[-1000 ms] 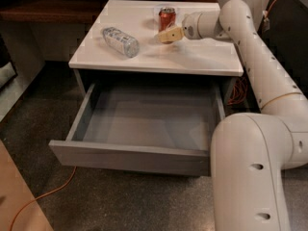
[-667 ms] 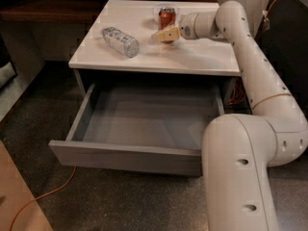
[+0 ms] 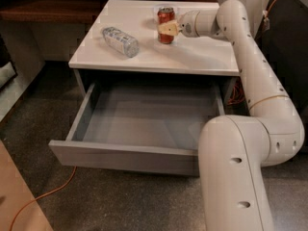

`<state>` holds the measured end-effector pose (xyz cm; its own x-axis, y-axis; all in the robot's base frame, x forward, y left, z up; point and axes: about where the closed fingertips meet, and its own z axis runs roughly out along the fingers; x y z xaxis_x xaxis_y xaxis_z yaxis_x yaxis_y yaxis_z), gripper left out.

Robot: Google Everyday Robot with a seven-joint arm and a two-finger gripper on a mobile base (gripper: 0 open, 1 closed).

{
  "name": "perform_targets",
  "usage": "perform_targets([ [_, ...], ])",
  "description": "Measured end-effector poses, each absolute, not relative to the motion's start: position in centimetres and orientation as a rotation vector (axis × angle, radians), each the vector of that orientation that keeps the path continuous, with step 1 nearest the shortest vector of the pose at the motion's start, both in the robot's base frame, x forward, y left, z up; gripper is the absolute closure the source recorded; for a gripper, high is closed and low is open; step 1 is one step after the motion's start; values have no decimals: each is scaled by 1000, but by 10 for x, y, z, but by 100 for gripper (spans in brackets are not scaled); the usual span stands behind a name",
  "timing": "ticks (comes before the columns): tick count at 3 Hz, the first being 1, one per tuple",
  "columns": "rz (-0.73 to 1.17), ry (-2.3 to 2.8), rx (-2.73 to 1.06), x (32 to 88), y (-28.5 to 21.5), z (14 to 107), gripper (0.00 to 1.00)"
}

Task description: Place coke can into top drawer

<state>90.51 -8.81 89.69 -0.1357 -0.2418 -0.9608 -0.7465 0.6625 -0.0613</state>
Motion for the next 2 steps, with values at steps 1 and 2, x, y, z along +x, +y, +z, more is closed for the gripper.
perform_targets([
  [1, 546, 1713, -830, 887, -92, 911, 80],
  [2, 569, 1748, -846, 866, -90, 914, 100],
])
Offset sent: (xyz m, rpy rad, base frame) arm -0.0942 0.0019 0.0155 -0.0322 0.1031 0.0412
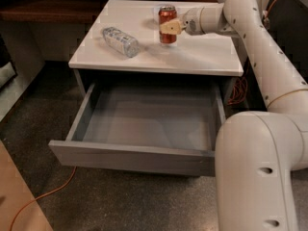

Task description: Place coke can into top drawer

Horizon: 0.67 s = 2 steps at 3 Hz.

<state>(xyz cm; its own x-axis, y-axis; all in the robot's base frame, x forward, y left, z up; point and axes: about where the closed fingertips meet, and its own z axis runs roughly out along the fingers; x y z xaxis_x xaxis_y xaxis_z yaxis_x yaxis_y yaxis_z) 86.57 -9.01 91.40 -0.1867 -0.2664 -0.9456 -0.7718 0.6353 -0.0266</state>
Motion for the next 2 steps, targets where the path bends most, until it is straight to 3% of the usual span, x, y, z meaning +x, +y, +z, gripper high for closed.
perform_targets([
  [2, 618, 1719, -959, 787, -69, 924, 100],
])
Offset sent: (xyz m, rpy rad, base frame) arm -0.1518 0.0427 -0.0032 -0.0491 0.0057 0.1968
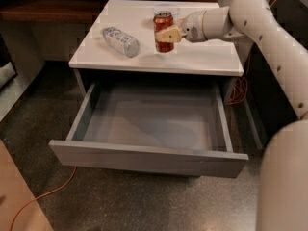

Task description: Place coke can into top drawer

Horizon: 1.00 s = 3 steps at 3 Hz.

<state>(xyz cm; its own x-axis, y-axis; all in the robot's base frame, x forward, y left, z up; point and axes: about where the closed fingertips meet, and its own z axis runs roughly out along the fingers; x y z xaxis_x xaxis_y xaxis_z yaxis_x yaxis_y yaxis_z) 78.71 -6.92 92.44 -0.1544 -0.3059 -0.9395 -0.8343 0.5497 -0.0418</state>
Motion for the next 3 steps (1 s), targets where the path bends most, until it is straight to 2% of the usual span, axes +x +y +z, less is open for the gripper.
perform_targets([
  [2, 669, 1712, -1157, 717, -31, 908, 100],
  [3, 679, 1705, -1182, 711, -26, 905, 100],
])
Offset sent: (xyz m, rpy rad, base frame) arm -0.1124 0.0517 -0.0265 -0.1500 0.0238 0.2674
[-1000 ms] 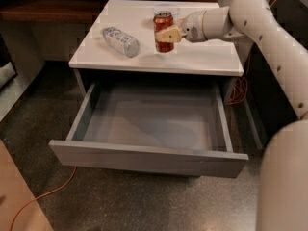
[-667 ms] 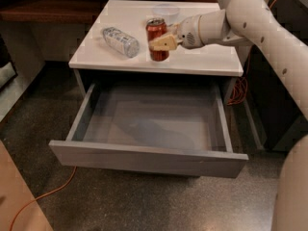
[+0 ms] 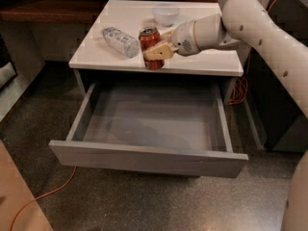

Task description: Place coke can into top drawer

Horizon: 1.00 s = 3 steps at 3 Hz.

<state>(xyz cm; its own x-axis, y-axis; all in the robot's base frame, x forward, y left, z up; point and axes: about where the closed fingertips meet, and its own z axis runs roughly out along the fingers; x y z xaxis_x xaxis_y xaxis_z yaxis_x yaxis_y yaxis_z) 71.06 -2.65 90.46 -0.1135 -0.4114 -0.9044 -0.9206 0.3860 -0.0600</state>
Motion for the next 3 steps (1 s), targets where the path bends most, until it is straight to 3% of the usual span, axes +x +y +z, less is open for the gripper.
perform_targets([
  [3, 820, 1606, -1223, 666, -10, 883, 100],
])
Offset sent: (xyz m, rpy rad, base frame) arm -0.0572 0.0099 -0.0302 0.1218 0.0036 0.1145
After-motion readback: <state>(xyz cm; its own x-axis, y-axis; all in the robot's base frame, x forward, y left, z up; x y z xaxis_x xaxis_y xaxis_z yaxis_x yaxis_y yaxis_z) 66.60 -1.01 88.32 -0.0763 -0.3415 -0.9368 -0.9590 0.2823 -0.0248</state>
